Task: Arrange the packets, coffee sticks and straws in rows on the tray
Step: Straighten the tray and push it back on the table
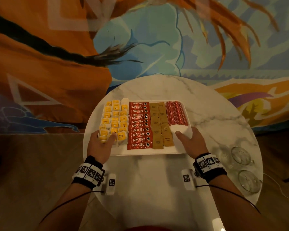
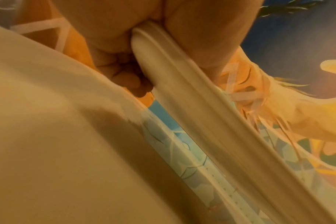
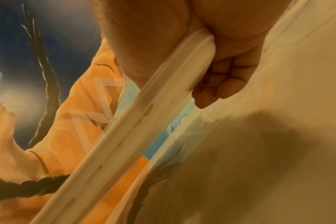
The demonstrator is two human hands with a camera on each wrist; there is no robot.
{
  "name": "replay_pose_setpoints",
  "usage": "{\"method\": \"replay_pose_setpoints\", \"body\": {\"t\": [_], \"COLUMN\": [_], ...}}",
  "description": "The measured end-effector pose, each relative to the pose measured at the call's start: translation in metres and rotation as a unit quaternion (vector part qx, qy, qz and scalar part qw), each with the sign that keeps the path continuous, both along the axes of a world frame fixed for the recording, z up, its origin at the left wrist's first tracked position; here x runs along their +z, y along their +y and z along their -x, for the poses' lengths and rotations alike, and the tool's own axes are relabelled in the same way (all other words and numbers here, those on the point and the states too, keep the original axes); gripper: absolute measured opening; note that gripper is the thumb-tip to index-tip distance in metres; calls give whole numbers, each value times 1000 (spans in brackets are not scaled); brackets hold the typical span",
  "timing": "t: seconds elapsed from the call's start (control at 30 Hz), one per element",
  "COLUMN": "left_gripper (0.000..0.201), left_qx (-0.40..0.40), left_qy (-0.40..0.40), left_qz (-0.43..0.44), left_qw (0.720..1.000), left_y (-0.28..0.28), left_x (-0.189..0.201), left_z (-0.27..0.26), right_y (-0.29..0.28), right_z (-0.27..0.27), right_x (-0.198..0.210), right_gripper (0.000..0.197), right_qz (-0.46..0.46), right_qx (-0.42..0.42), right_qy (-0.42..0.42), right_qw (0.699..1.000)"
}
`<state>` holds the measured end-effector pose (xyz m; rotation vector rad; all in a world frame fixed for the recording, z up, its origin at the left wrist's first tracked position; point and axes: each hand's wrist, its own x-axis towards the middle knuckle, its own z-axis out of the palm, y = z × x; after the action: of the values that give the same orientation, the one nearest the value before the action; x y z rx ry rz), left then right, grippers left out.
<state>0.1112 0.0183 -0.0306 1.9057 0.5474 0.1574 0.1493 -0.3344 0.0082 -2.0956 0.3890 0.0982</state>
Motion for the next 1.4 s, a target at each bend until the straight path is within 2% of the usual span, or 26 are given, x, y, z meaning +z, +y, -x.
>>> {"method": "replay_pose_setpoints", "body": {"t": [0.13, 0.27, 0.33, 0.47, 0.73, 0.9, 1.07, 1.13, 1.23, 1.3, 1.4], "left_gripper": [45, 51, 59, 70, 60, 76, 119, 118, 103, 105, 114], "left_qx": [-18, -121, -153, -115, -84, -70, -73, -70, -66, -73, -97], "left_qy": [-21, -44, -45, -17, -3, 56, 160, 173, 206, 249, 298], "left_qz": [-4, 22, 3, -34, -80, -123, -199, -221, -261, -273, -287], "left_qw": [1000, 991, 987, 993, 993, 988, 964, 957, 941, 926, 905], "left_y": [-5, -7, -3, 7, 1, -2, 1, 0, -8, -12, -13], "left_x": [13, 28, 27, 12, 14, 7, -9, -13, -5, -1, -1], "left_z": [-5, -18, -30, -64, -122, -150, -170, -177, -186, -191, -199], "right_y": [-4, -12, -14, -15, -11, -8, -10, -10, -9, -9, -11], "right_z": [-11, -34, -50, -83, -142, -166, -184, -191, -200, -205, -210], "right_x": [8, 13, 16, 19, 4, -5, -14, -17, -21, -24, -25], "right_gripper": [64, 70, 71, 75, 88, 94, 94, 91, 98, 101, 104], "right_qz": [7, 23, 32, 54, 103, 130, 162, 167, 216, 256, 268], "right_qx": [44, 88, 107, 128, 129, 116, 120, 117, 113, 107, 110], "right_qy": [3, -2, -4, 5, 34, 62, 75, 75, 93, 108, 133], "right_qw": [999, 996, 994, 990, 986, 983, 977, 976, 965, 955, 948]}}
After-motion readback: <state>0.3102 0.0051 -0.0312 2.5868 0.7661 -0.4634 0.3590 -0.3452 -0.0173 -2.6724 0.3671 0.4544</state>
